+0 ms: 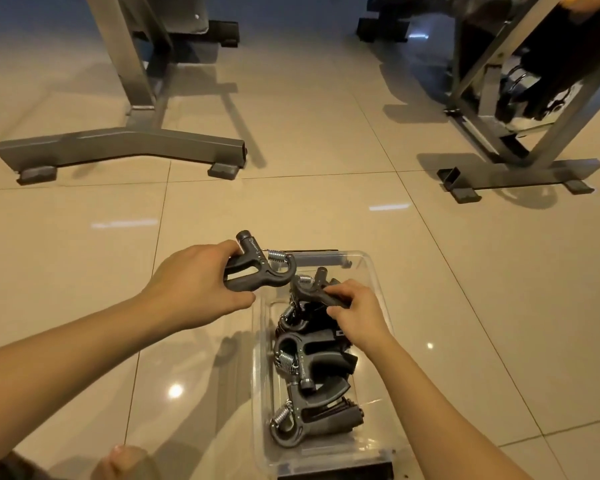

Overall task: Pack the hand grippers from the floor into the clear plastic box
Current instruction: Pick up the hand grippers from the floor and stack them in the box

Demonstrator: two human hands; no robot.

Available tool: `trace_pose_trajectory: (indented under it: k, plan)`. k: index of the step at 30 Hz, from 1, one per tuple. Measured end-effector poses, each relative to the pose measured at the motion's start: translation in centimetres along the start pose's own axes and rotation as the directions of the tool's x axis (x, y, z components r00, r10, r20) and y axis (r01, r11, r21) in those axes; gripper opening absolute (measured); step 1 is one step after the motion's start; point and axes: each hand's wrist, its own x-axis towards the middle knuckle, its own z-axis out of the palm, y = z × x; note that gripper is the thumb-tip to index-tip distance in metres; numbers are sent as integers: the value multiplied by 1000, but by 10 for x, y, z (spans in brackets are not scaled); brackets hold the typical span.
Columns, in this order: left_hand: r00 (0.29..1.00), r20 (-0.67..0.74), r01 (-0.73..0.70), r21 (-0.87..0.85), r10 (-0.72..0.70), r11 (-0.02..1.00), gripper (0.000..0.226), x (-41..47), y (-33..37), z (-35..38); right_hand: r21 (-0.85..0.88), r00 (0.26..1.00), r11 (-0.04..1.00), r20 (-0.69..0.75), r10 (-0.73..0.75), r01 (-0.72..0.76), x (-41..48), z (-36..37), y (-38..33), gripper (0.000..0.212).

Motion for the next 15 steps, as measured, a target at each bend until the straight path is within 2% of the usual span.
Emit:
trace_pose_trajectory:
  k: [2,5,10,15]
  plan:
    - [1000,25,-5,17,5,1000,41,2,-1,3,-196,996,977,34,-81,86,2,8,7,38]
    - [999,42,-10,33,9,999,40,4,-5,4,-348,982,919,98,-161,185,5,15,14,38]
    - [998,56,-14,32,13,999,41,7,-14,4,-425,960,862,151,-234,277,17,11,9,38]
    - [998,66,-18,30,16,999,38,6,-19,4,-427,965,867,165,-204,257,24,19,12,37]
